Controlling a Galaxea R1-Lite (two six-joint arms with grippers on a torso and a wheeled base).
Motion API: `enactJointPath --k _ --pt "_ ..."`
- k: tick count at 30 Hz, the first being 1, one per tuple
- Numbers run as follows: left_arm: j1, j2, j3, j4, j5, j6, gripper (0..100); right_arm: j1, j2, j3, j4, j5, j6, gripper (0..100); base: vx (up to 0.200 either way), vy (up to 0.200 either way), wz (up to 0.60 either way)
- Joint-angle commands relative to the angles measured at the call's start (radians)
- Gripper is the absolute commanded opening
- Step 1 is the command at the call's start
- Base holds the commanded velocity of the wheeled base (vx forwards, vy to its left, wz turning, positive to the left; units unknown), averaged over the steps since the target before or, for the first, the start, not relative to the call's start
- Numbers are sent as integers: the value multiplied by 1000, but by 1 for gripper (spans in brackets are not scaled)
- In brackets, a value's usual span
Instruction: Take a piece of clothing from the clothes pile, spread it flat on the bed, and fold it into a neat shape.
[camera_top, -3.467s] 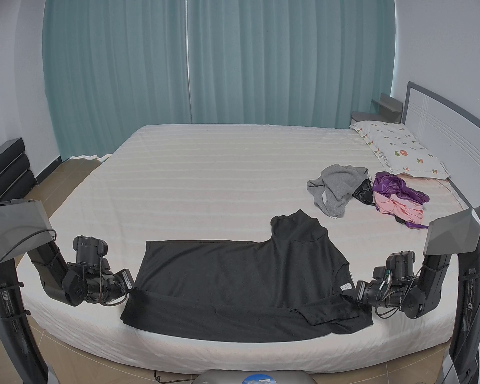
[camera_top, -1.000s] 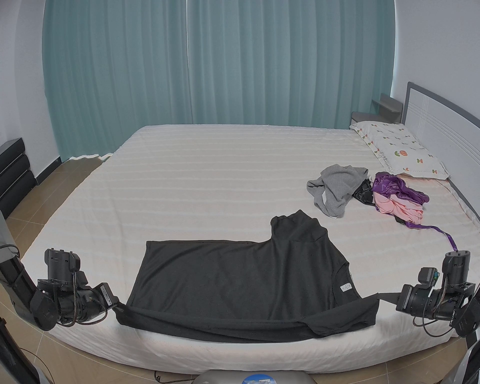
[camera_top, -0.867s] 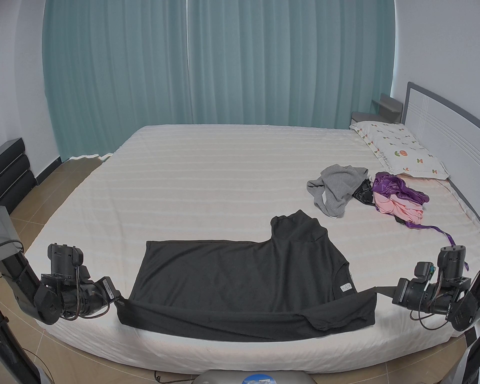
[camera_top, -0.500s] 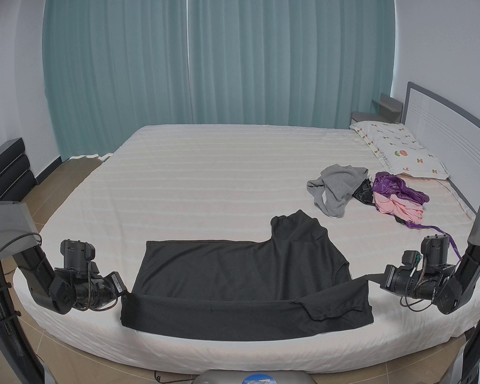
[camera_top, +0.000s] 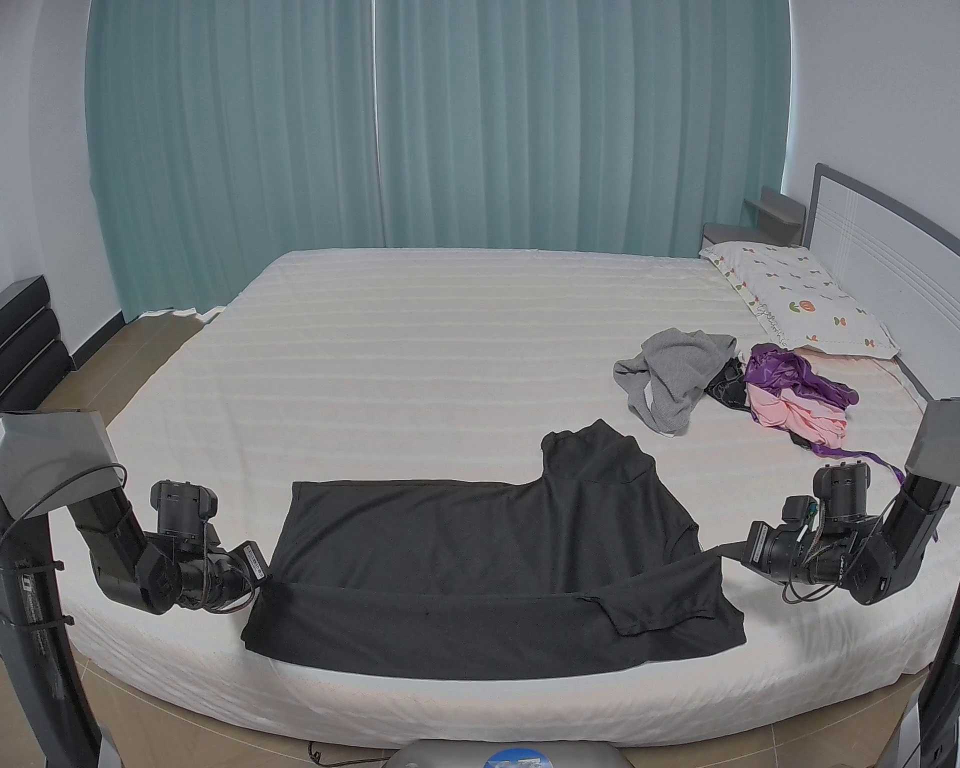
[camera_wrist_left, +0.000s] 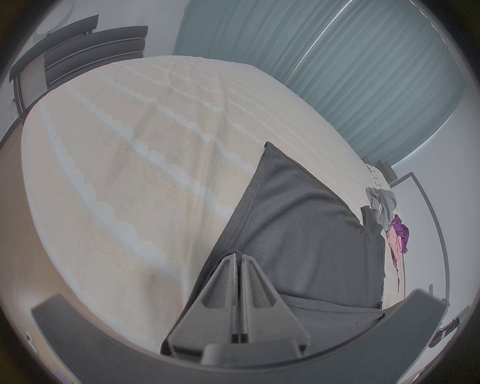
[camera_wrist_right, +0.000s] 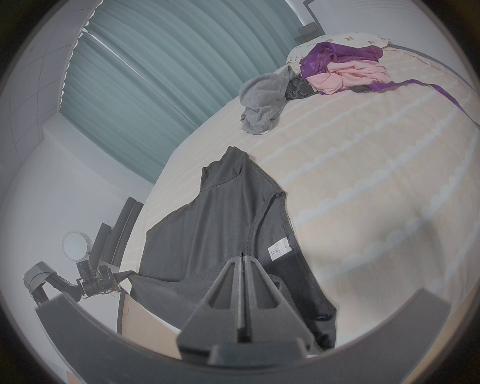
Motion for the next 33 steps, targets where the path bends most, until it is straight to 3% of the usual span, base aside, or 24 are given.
enactJointPath --k 1,4,5,6,14,20,21,23,24,26,29,33 --pt "-1 43 -24 3 2 3 0 0 71 -37 4 0 0 0 0 0 0" --pt "-11 44 -24 6 12 4 0 2 98 -57 5 -1 -2 0 0 0 0" --pt "-16 46 -26 8 22 4 0 2 104 -63 5 -1 -2 100 0 0 0" --pt "-16 46 -26 8 22 4 100 2 104 -63 5 -1 -2 100 0 0 0" --pt "-18 56 -34 3 50 -5 100 9 38 -46 4 2 37 100 0 0 0" --pt "-13 43 -31 -3 31 -100 100 77 -51 58 -4 -41 98 100 0 0 0" --pt "-8 27 -26 -7 21 -134 100 117 -71 89 -12 -107 167 100 0 0 0" --pt "-2 17 -23 -9 15 -139 100 147 -79 100 -13 -139 219 100 0 0 0" --pt "15 -9 -12 -9 -10 -140 100 203 -93 111 -12 -205 331 100 0 0 0" --pt "30 -34 0 -9 -48 -142 100 253 -96 120 -12 -256 428 100 0 0 0" --pt "36 -55 22 -9 -96 -163 100 295 -94 129 -13 -293 500 100 0 0 0" --pt "36 -54 20 -9 -104 -191 100 292 -79 140 -19 -286 521 100 0 0 0"
